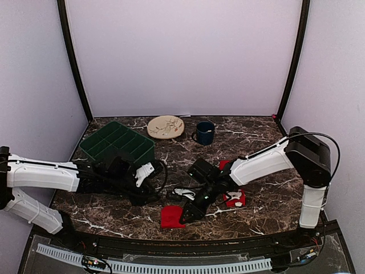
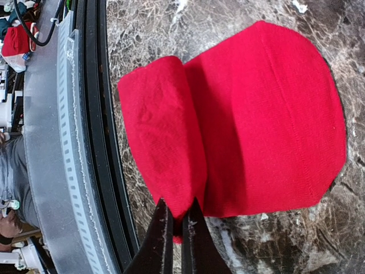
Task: Roll the socks
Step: Roll the sock at the center of the board.
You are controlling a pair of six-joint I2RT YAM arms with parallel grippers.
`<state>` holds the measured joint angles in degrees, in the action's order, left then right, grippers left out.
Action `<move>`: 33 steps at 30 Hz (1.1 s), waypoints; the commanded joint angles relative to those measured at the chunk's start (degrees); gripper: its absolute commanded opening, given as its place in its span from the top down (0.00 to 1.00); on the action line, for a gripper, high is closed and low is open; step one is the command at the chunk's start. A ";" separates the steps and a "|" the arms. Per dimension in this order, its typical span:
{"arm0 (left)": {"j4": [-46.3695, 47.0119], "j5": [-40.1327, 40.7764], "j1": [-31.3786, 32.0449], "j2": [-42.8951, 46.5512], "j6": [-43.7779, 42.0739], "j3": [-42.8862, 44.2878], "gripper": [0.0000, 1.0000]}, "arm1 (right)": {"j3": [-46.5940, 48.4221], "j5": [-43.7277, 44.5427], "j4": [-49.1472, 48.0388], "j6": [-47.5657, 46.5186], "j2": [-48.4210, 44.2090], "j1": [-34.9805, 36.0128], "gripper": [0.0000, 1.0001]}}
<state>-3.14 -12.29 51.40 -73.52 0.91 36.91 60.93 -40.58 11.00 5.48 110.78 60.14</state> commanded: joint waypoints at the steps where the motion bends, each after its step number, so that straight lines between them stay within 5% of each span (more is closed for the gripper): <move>1: 3.80 2.15 4.25 1.34 -0.93 -2.06 0.57 | 2.52 -3.53 2.96 1.17 2.11 -0.81 1.00; 17: -1.87 0.07 15.65 -6.13 -9.06 2.07 0.50 | 4.10 -8.65 3.45 4.44 3.72 -2.09 1.00; 33: -5.29 2.88 16.78 -14.70 -14.50 6.52 0.50 | 4.47 -10.35 5.18 2.90 4.68 -2.13 1.00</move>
<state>-6.11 -10.70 67.79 -87.37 -11.70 41.56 63.90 -49.50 15.29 9.34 114.02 58.37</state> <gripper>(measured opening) 0.501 0.037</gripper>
